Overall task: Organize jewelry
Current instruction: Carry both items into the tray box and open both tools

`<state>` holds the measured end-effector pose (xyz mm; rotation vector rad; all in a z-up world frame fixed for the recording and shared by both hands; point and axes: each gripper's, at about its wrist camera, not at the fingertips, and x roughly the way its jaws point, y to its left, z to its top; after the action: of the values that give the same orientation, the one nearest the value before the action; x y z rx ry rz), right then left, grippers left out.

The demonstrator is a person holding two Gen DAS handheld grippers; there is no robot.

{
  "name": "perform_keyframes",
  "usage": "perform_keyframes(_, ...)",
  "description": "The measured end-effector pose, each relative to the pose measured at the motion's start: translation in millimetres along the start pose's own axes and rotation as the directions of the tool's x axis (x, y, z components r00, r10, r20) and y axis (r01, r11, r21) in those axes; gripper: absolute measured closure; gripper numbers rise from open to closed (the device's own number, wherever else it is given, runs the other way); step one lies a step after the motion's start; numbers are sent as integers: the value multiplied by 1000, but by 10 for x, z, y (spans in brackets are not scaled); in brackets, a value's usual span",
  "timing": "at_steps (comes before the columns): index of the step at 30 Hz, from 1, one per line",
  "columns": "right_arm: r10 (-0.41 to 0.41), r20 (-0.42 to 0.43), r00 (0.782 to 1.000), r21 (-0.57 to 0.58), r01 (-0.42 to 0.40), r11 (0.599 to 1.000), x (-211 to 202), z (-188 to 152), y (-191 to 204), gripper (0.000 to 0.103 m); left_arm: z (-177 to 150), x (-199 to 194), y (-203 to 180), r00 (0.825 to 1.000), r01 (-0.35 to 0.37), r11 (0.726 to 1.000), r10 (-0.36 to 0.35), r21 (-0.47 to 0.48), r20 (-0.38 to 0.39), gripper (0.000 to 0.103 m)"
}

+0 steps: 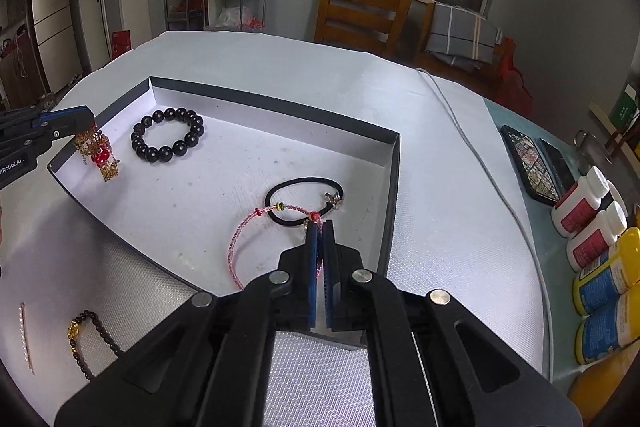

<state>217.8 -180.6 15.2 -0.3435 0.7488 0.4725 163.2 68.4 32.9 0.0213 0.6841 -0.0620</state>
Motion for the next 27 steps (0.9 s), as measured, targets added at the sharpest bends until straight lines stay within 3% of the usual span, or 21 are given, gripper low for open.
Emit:
perform_keyframes(12,21,-47,999,-25,-22,999,92,-39,32,101,-114,243,-31,994,27,999,-25,17,-104,94)
perform_keyframes(27,38,-61,997,-17,-39,999,115,-44,48,98,-139,291,-68,993,-3,999,8,48,-119,91)
